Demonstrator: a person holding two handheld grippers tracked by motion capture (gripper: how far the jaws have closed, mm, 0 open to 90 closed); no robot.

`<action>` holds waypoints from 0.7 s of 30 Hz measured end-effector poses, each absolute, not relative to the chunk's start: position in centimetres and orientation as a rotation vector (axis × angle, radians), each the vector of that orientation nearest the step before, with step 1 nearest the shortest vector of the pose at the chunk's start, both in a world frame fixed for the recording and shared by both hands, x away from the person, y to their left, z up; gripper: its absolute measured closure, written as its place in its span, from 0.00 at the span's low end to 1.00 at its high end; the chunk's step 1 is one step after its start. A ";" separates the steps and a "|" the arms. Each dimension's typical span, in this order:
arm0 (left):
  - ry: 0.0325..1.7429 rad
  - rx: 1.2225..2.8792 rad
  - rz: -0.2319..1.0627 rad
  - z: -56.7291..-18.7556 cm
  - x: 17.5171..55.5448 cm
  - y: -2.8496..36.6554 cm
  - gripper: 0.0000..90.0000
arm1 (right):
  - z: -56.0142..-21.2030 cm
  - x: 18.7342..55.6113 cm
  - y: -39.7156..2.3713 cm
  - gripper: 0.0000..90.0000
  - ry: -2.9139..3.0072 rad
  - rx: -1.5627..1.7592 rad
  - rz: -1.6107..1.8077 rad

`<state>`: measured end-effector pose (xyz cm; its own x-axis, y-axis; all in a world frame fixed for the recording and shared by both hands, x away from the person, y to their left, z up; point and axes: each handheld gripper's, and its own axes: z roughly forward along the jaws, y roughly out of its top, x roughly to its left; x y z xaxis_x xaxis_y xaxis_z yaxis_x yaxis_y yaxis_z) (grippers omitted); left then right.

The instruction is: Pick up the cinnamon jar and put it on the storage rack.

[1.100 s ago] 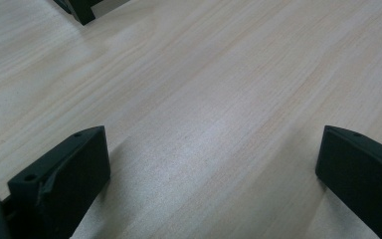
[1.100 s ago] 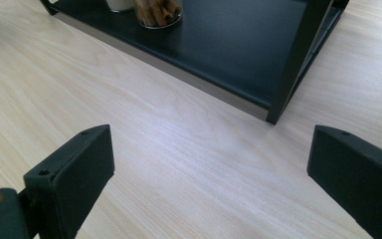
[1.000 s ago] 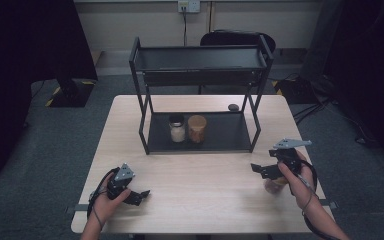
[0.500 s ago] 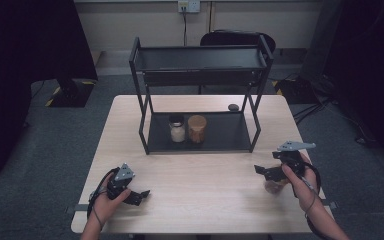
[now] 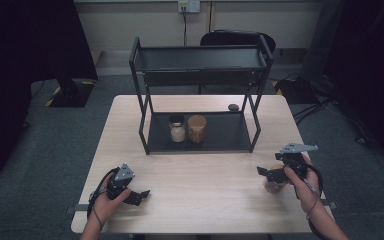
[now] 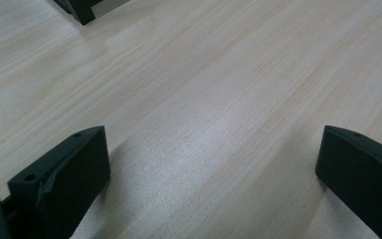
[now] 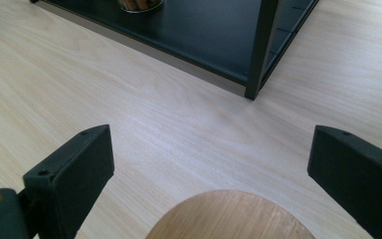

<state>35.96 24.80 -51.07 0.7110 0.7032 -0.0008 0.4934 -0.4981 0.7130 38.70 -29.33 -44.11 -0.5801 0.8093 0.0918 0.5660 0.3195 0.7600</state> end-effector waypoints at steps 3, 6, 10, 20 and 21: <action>0.905 2.201 0.378 -51.1 36.0 24.8 0.00 | -44.2 38.6 -29.5 0.04 2.284 1.237 1.125; 0.905 2.201 0.378 -51.1 36.0 24.8 0.00 | -44.4 38.4 -29.7 0.04 2.286 1.237 1.124; 0.905 2.201 0.378 -51.1 36.0 24.8 0.00 | -44.6 38.2 -29.9 0.03 2.284 1.236 1.135; 0.905 2.201 0.378 -51.1 36.0 24.8 0.00 | -45.2 37.5 -30.6 0.03 2.279 1.245 1.142; 0.905 2.202 0.378 -51.1 36.0 24.8 0.00 | -45.2 37.5 -30.6 0.03 2.279 1.244 1.140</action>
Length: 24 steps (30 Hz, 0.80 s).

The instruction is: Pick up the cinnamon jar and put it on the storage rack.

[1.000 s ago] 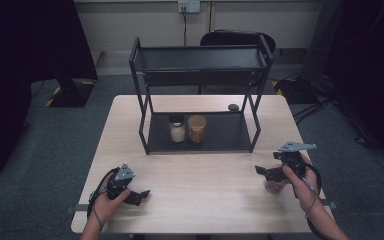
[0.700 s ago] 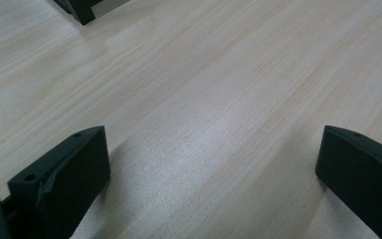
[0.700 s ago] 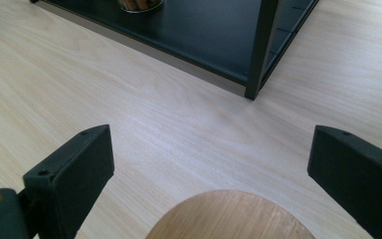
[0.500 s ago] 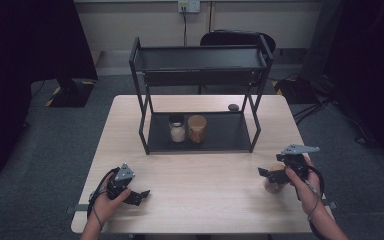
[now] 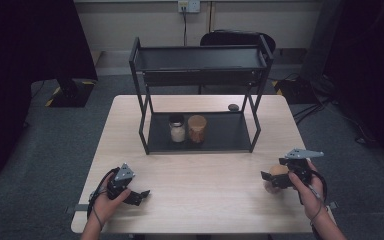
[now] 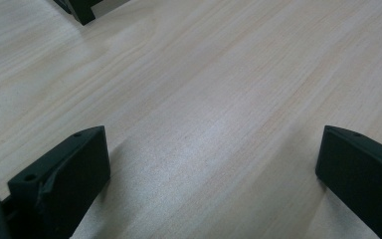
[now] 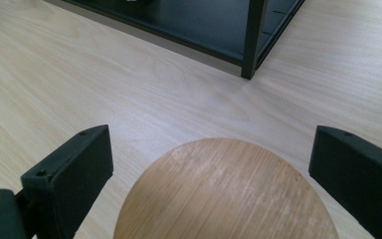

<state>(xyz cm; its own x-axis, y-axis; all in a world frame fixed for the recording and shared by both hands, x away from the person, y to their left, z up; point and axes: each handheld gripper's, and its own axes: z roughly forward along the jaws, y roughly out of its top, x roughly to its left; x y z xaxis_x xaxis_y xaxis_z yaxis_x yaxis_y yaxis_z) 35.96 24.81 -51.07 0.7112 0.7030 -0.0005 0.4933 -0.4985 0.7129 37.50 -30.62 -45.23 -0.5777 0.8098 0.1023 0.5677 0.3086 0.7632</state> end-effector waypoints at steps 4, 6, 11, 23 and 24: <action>0.905 2.201 0.378 -51.1 36.0 24.8 0.00 | -45.5 37.3 -30.8 0.03 2.280 1.243 1.140; 0.905 2.201 0.378 -51.1 36.0 24.8 0.00 | -45.6 37.3 -30.9 0.03 2.275 1.249 1.141; 0.905 2.201 0.378 -51.1 36.0 24.8 0.00 | -46.0 37.0 -31.2 0.03 2.270 1.255 1.148; 0.905 2.201 0.378 -51.1 36.0 24.8 0.00 | -46.8 36.6 -31.6 0.03 2.262 1.252 1.147; 0.905 2.201 0.378 -51.1 36.0 24.8 0.00 | -46.9 36.6 -31.6 0.03 2.262 1.253 1.147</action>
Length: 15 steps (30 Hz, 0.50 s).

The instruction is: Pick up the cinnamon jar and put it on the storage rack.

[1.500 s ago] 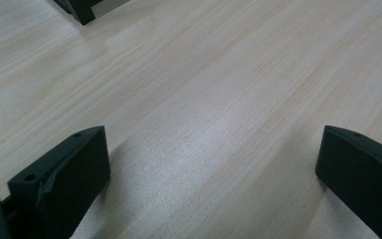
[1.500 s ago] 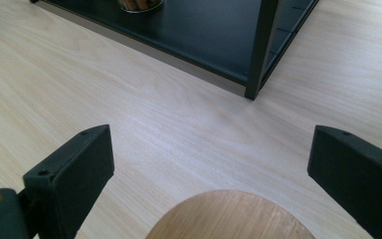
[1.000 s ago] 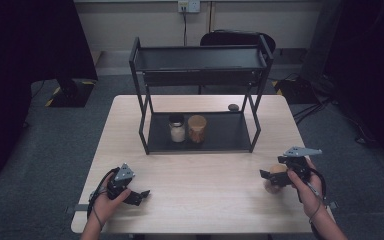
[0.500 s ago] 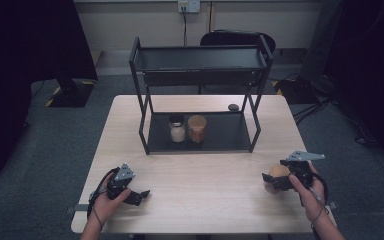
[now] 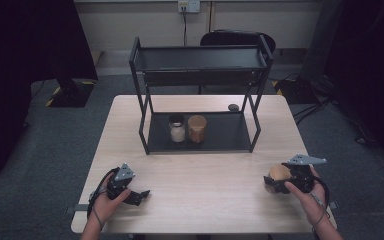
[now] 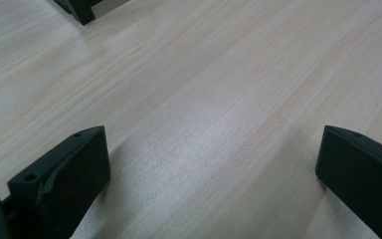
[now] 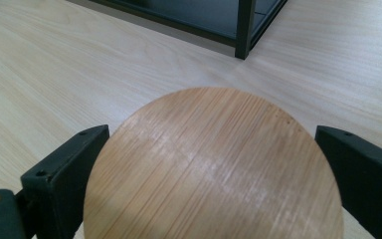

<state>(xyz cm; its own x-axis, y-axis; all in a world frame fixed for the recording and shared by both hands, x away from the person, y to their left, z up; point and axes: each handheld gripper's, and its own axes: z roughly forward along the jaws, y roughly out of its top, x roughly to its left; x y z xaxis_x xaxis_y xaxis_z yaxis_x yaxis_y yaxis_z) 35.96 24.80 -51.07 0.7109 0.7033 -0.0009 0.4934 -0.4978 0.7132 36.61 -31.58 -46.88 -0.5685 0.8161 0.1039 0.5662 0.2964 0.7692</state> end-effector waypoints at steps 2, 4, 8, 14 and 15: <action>0.905 2.201 0.378 -51.1 36.0 24.8 0.00 | -47.0 36.5 -31.6 0.03 2.263 1.254 1.145; 0.905 2.201 0.378 -51.1 36.0 24.8 0.00 | -47.2 36.5 -31.6 0.03 2.264 1.254 1.141; 0.905 2.201 0.378 -51.1 36.0 24.8 0.00 | -47.5 36.4 -31.7 0.03 2.262 1.258 1.141; 0.905 2.201 0.378 -51.1 36.0 24.8 0.00 | -47.8 36.2 -31.8 0.03 2.260 1.262 1.138; 0.905 2.201 0.378 -51.1 36.0 24.8 0.00 | -47.9 36.2 -31.8 0.03 2.260 1.260 1.138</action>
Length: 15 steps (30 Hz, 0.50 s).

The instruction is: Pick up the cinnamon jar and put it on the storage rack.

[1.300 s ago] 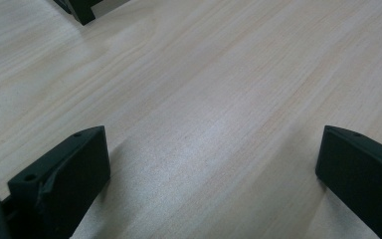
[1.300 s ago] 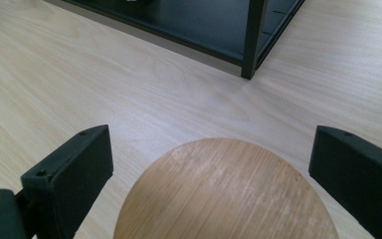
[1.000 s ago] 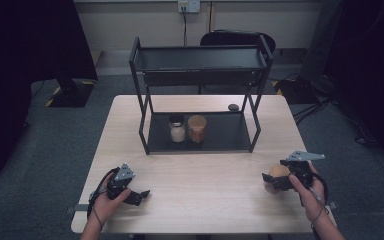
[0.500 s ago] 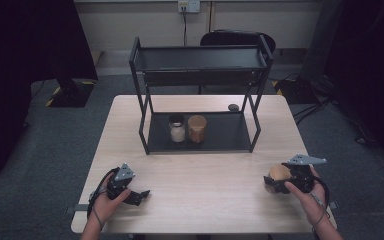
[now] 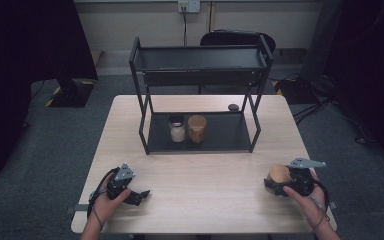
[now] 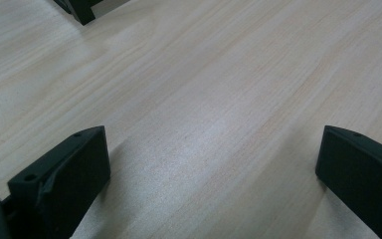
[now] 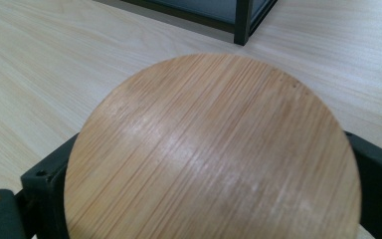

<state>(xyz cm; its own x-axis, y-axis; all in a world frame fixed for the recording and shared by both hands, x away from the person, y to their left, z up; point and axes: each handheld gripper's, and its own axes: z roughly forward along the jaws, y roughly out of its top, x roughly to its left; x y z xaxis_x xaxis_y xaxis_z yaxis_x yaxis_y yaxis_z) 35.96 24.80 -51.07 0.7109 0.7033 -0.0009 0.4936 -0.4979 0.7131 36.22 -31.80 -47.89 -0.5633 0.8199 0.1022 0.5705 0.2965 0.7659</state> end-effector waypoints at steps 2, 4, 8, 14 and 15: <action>0.905 2.201 0.378 -51.1 36.0 24.8 0.00 | -48.0 36.1 -31.8 0.03 2.260 1.260 1.139; 0.906 2.201 0.378 -51.1 36.0 24.8 0.00 | -48.1 36.1 -31.8 0.03 2.258 1.259 1.139; 0.906 2.201 0.378 -51.1 36.0 24.8 0.00 | -48.4 36.0 -31.8 0.03 2.255 1.258 1.143; 0.905 2.201 0.378 -51.1 36.0 24.8 0.00 | -48.6 35.9 -31.9 0.04 2.247 1.259 1.150; 0.905 2.201 0.378 -51.1 36.0 24.8 0.00 | -48.7 35.9 -31.9 0.04 2.246 1.259 1.150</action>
